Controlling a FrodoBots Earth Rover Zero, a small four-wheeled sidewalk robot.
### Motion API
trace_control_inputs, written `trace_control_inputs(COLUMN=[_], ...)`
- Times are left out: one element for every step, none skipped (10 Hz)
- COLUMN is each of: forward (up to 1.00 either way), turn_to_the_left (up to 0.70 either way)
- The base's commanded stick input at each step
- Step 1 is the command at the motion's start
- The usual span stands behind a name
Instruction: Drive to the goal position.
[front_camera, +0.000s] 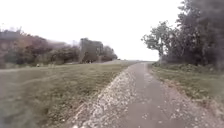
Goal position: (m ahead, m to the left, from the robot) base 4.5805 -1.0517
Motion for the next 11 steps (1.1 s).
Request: trace_control_inputs(forward=[0.6, 0.6, 0.6, 0.6, 0.6, 0.6, 0.6, 0.6, 0.6, 0.6, 0.6], turn_to_the_left=[0.01, 0.01, 0.01, 0.01, 0.01, 0.01, -0.02, -0.11, -0.14, -0.15, -0.15])
